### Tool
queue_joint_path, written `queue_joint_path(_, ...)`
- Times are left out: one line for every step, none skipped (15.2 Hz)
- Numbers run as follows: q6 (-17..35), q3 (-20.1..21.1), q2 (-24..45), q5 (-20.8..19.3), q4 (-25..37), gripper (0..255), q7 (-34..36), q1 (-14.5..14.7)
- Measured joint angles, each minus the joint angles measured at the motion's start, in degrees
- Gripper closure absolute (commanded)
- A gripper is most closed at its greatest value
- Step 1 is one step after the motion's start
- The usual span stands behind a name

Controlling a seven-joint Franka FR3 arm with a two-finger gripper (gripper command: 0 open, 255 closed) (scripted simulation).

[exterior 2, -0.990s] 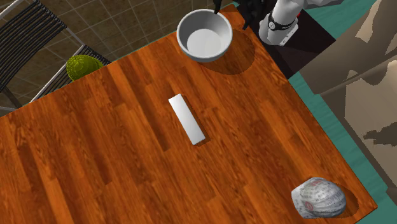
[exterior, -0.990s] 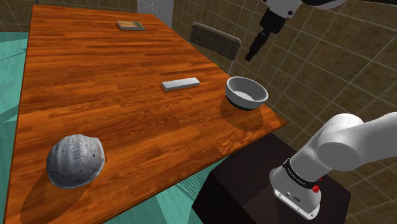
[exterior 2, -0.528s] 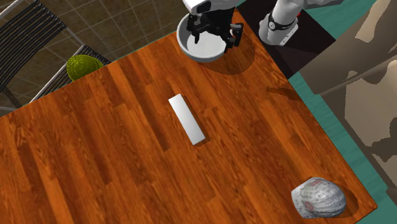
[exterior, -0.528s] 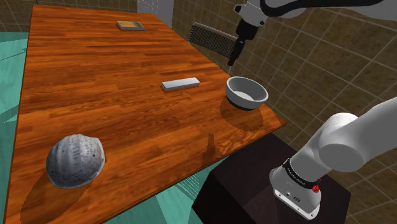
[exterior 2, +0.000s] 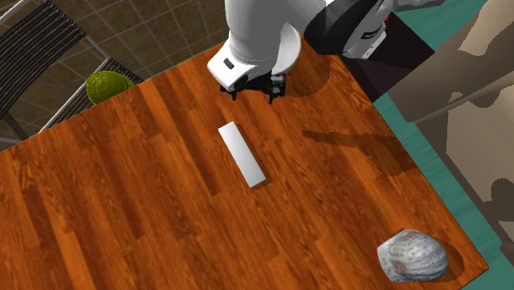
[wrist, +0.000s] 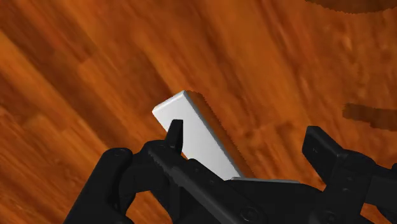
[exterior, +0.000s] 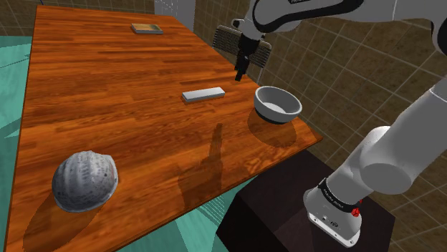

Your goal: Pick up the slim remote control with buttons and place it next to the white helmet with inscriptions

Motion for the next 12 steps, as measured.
queue_joint_path(0.4, 0.1, 2.0, 0.0, 1.3, 0, -1.7, 0.1)
queue_joint_path(0.6, 0.3, 4.4, 0.0, 3.2, 0, -3.3, 0.3)
queue_joint_path(0.6, 0.5, 6.8, 0.0, 5.3, 0, -4.7, 0.5)
queue_joint_path(0.9, 0.9, 8.7, -0.1, 6.7, 0, -6.0, 0.8)
queue_joint_path(1.2, 1.2, 10.7, -0.2, 8.1, 0, -7.5, 0.9)
queue_joint_path(1.6, 1.5, 12.8, -0.4, 9.6, 0, -8.8, 1.1)
queue_joint_path(1.6, 1.7, 15.3, -0.5, 11.7, 0, -10.4, 1.1)
queue_joint_path(1.4, 2.1, 17.2, -0.8, 13.5, 0, -11.7, 1.3)
queue_joint_path(1.2, 2.4, 19.4, -1.0, 15.7, 0, -12.9, 1.4)
queue_joint_path(1.7, 2.8, 21.5, -1.3, 17.0, 0, -14.2, 1.6)
queue_joint_path(1.4, 3.2, 23.7, -1.7, 19.3, 0, -15.4, 1.8)
queue_joint_path(1.3, 3.4, 24.6, -1.9, 20.1, 0, -16.0, 2.0)
